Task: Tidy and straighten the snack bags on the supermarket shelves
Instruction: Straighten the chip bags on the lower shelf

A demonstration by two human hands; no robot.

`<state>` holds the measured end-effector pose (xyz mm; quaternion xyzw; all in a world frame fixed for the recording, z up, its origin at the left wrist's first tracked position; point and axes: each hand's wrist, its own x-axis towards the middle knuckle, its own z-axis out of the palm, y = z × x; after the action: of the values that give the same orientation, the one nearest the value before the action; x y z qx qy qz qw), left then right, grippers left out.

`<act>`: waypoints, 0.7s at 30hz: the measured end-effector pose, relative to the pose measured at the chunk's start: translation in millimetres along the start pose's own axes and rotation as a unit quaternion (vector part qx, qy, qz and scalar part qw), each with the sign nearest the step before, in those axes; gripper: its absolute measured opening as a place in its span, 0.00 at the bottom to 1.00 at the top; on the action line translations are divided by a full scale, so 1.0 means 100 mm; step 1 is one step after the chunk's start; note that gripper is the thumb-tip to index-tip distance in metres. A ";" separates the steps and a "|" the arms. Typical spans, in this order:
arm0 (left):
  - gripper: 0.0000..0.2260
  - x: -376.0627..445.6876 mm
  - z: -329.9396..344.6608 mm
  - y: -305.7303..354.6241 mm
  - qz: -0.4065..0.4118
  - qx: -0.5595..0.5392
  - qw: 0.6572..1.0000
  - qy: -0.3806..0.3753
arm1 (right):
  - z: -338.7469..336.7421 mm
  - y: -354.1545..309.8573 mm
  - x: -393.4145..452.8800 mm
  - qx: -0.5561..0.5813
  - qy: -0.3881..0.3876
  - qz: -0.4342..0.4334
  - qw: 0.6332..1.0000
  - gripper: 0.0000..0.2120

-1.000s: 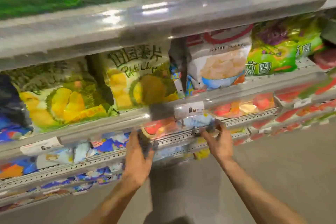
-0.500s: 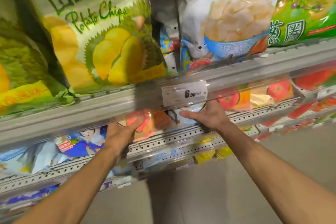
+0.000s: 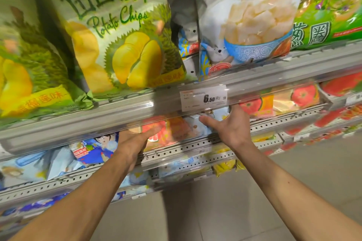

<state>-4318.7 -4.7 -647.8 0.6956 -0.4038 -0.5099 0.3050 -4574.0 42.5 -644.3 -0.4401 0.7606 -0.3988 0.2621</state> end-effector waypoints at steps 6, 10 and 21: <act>0.30 -0.04 0.17 0.04 -0.019 0.011 1.000 0.021 | -0.32 0.16 -0.13 0.043 0.060 -0.005 0.997 0.25; 0.24 -0.06 0.44 0.12 -0.052 -0.018 0.998 -0.018 | -0.64 0.29 -0.12 0.072 0.077 0.014 0.994 0.32; 0.15 -0.18 1.13 0.36 -0.055 -0.457 0.873 -0.159 | -1.29 0.75 -0.31 0.153 0.111 0.047 0.981 0.23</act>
<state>-4438.5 -7.4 -642.6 0.4092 -0.1294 -0.7574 0.4921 -4690.6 140.2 -635.0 -0.3116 0.7347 -0.5443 0.2586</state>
